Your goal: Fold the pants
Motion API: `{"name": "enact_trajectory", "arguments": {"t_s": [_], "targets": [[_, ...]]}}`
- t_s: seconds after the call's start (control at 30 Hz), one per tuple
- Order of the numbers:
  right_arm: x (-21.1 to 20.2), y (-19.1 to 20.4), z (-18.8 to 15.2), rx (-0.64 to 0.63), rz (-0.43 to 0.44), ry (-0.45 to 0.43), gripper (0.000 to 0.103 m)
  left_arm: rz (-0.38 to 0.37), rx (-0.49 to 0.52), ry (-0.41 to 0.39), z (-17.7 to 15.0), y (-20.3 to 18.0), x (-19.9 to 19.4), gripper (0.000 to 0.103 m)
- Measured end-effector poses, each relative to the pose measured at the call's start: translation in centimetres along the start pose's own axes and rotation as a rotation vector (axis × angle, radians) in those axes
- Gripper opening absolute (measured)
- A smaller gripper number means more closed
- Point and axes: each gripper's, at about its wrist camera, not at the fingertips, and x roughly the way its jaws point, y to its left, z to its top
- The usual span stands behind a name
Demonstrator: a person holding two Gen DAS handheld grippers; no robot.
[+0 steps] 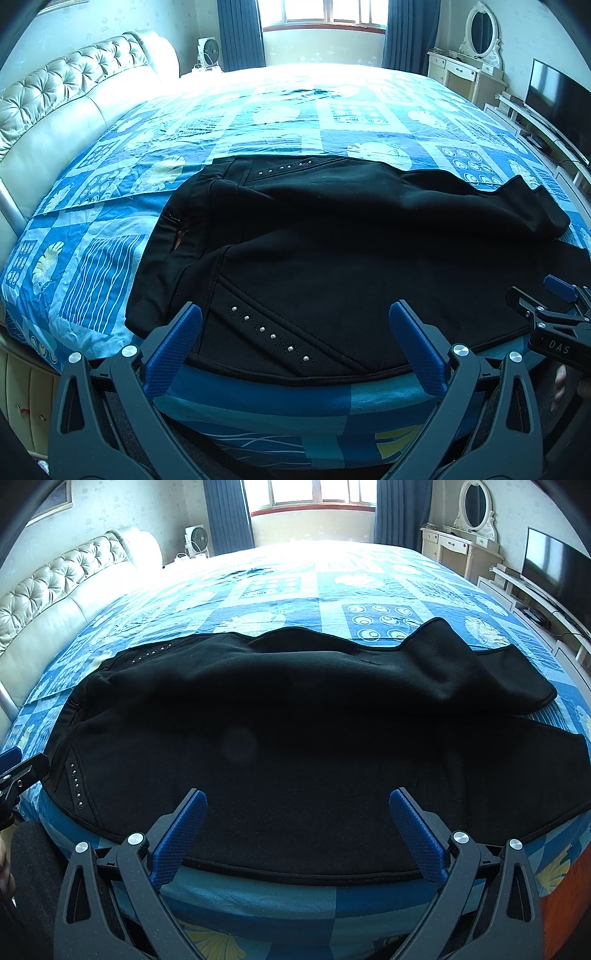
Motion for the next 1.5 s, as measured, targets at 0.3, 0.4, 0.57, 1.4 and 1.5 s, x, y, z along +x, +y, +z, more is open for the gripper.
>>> {"name": "enact_trajectory", "arguments": {"t_s": [0.3,0.4,0.57,1.4,1.5], "targets": [[0.4,-0.3,0.1,-0.007,0.010,0.013,0.099,-0.292,-0.077,0.115,2.7,4.9,2.1,0.101],[0.8,-0.2,0.2,-0.006,0.031,0.032,0.099,-0.404,-0.162,0.108,4.1,8.8,3.2,0.101],[1.5,0.9,0.7,-0.033,0.115,0.068,0.099,-0.532,-0.292,0.116,7.8,15.8,7.9,0.101],[8.8,2.1,12.2,-0.095,0.388,0.098,0.099,-0.921,-0.524,0.428,16.6,22.3,30.0,0.101],[10.3,1.3,14.9,-0.133,0.393,0.092,0.099,-0.860,-0.488,0.422,17.2,21.4,29.4,0.081]]}}
